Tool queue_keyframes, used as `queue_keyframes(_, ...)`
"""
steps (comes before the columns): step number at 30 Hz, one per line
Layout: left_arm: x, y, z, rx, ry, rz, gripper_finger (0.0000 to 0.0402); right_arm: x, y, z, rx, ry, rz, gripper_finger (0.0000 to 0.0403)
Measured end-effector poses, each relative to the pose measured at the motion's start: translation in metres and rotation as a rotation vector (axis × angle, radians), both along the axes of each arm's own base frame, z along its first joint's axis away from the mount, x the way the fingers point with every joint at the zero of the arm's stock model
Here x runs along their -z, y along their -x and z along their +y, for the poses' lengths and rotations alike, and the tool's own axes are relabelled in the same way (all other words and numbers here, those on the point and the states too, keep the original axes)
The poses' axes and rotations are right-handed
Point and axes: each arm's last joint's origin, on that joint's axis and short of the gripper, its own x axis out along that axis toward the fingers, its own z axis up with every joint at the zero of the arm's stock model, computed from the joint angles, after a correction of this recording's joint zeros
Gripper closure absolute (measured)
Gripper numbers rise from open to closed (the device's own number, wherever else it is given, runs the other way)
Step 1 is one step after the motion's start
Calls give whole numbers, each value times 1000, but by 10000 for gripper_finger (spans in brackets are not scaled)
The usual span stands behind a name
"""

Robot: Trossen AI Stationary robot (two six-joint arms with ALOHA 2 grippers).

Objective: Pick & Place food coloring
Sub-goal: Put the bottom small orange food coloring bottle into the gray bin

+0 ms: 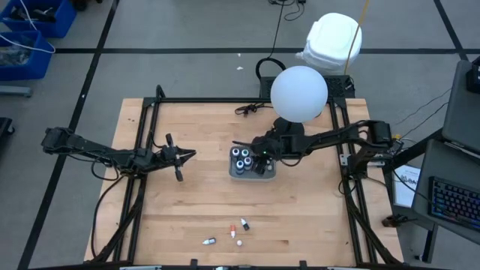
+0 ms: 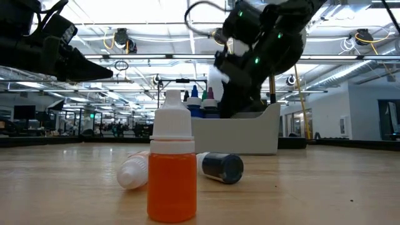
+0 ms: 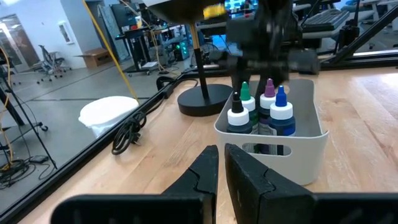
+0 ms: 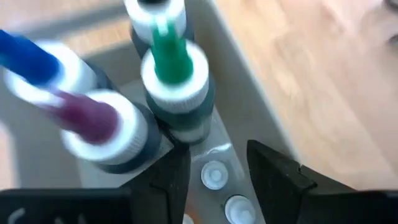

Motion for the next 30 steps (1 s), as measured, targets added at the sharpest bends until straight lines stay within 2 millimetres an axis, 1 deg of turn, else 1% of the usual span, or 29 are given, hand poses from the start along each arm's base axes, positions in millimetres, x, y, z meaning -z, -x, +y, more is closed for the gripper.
queue_keyframes(4, 0, 0, 0, 0, 5, 0, 364, -30, 10, 5, -20, 9, -77, 256)
queue_keyframes(7, 1, 0, 0, -1, 20, 0, 364, -56, 24, 14, -65, 26, -119, 268)
queue_keyframes(9, 1, 0, 0, -1, 23, 6, 364, -75, 36, 27, -116, 39, -163, 281)
queue_keyframes(11, 2, 0, 0, -1, 24, 9, 364, -90, 51, 43, -184, 60, -240, 299)
queue_keyframes(13, 2, 0, 0, 0, 33, 10, 364, -97, 70, 59, -241, 98, -330, 322)
queue_keyframes(16, 2, 0, 0, 3, 50, 10, 364, -95, 103, 74, -277, 128, -438, 362)
queue_keyframes(18, 3, 0, 0, 5, 51, 12, 364, -88, 125, 79, -298, 101, -502, 388)
queue_keyframes(19, 3, 0, 0, 5, 53, 13, 364, -84, 134, 81, -307, 93, -531, 395)
queue_keyframes(23, 3, 0, -1, 17, 81, 4, 364, -59, 165, 80, -263, 119, -648, 392)
queue_keyframes(26, 3, 0, -1, 26, 99, -2, 364, -44, 180, 74, -244, 122, -725, 398)
queue_keyframes(30, 3, 0, -1, 26, 101, -2, 364, -28, 196, 66, -226, 125, -754, 400)
